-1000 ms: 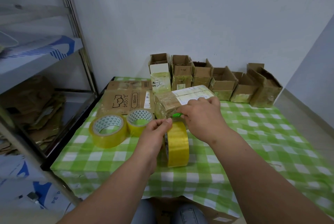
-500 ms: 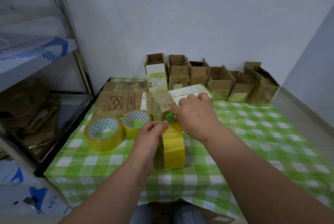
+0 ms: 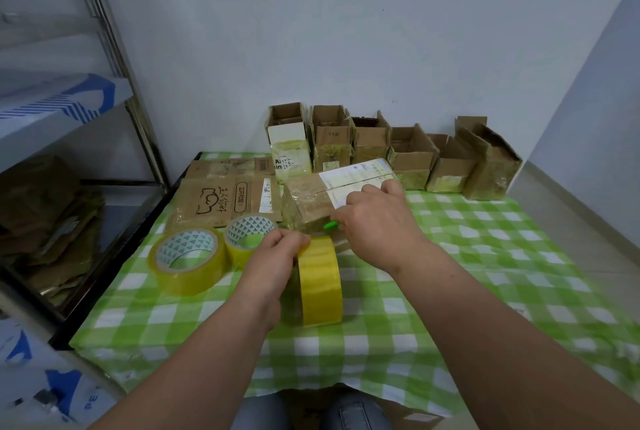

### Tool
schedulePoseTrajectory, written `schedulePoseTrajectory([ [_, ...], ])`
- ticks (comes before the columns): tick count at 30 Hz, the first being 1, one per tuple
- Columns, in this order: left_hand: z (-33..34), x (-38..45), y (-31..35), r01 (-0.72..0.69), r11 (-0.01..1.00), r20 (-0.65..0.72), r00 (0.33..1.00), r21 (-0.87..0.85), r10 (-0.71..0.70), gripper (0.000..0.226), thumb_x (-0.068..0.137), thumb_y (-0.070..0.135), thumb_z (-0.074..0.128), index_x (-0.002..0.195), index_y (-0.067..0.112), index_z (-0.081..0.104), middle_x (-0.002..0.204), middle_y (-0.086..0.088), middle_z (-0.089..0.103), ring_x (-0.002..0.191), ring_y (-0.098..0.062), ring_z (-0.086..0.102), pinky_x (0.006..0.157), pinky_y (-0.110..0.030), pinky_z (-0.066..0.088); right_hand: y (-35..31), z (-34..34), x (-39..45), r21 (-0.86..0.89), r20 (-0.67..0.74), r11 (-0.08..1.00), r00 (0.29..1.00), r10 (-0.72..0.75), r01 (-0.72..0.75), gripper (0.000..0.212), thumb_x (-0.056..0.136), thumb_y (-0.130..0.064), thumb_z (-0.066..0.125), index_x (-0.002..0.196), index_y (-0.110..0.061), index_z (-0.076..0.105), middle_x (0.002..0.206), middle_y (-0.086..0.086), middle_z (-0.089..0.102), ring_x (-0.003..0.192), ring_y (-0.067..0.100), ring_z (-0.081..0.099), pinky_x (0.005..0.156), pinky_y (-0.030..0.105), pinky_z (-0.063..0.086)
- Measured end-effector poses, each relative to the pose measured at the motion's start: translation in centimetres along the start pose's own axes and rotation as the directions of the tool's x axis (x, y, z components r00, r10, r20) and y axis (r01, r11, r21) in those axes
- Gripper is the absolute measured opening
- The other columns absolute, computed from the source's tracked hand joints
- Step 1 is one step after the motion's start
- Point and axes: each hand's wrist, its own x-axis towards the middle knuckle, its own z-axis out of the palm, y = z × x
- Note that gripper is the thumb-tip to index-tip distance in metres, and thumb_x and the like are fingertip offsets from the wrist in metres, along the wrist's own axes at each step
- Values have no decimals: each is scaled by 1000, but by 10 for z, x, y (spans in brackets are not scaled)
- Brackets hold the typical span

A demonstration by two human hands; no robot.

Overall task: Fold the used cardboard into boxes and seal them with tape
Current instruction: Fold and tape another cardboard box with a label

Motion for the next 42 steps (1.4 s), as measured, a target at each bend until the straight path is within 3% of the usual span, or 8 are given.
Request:
schedulePoseTrajectory([
  [9, -2, 1, 0, 23, 999, 11, 1000, -45, -23, 5, 89, 24, 62, 91, 20, 63, 92, -5, 62, 89, -26, 54, 84, -40, 44, 22, 46, -26, 74, 272, 955, 927, 257, -287, 24, 93, -19, 47, 103, -30, 66, 94, -6, 66, 94, 20, 59, 84, 40, 23],
  [15, 2, 0, 0, 40, 997, 32, 999, -71, -38, 3, 89, 21, 62, 91, 20, 64, 90, -4, 64, 85, -24, 56, 75, -35, 43, 11, 60, -36, 177, 326, 870, 861, 390, -461, 36, 99, -36, 43, 134, -36, 51, 135, -2, 46, 126, 23, 41, 104, 45, 24],
  [17, 3, -1, 0, 40, 996, 30, 999, -79, -38, 3, 89, 21, 62, 90, 21, 64, 90, -4, 64, 86, -25, 56, 77, -36, 44, 3, 48, -31, 494, 335, 665, 828, 450, -561, 32, 99, -39, 46, 129, -37, 56, 133, -6, 50, 124, 19, 45, 105, 42, 32],
  [19, 4, -1, -1, 35, 996, 27, 999, -81, -33, 3, 88, 21, 63, 89, 21, 65, 89, -4, 65, 87, -25, 57, 80, -38, 45, -6, 37, -25, 796, 463, 192, 783, 416, -573, 24, 99, -39, 51, 116, -30, 65, 122, -8, 60, 111, 14, 55, 84, 32, 44],
  [21, 5, -2, -1, 32, 996, 29, 999, -81, -29, 3, 88, 22, 63, 88, 22, 66, 90, -5, 66, 87, -26, 58, 82, -39, 46, -14, 28, -20, 814, 566, -94, 746, 351, -573, 28, 96, -43, 55, 108, -23, 70, 117, -6, 65, 110, 16, 57, 74, 30, 39],
  [34, 0, -2, -2, -94, 972, -116, 986, 216, 122, 44, 85, 46, 69, 117, 26, 46, 104, 2, 57, 93, -17, 59, 80, -37, 50, -39, 11, -4, 753, 658, -336, 663, 358, -566, 5, 86, -7, 61, 84, -12, 61, 83, 8, 58, 74, 19, 53, 58, 31, 34],
  [39, -8, 19, 15, -470, 693, -5, 825, 547, 564, 34, 96, 29, 59, 130, 35, 59, 136, 2, 47, 124, -19, 48, 106, -43, 42, -41, 16, -6, 758, 651, -354, 669, 359, -548, 5, 86, -8, 62, 85, -12, 60, 84, 9, 56, 74, 19, 52, 60, 31, 32],
  [42, -1, 37, 33, -530, 465, 244, 804, 709, 543, 35, 96, 30, 60, 130, 39, 61, 149, 7, 39, 139, -21, 30, 117, -45, 26, -40, 16, -7, 761, 646, -370, 679, 349, -533, 4, 87, -8, 62, 85, -12, 61, 82, 8, 57, 73, 19, 52, 60, 31, 32],
])
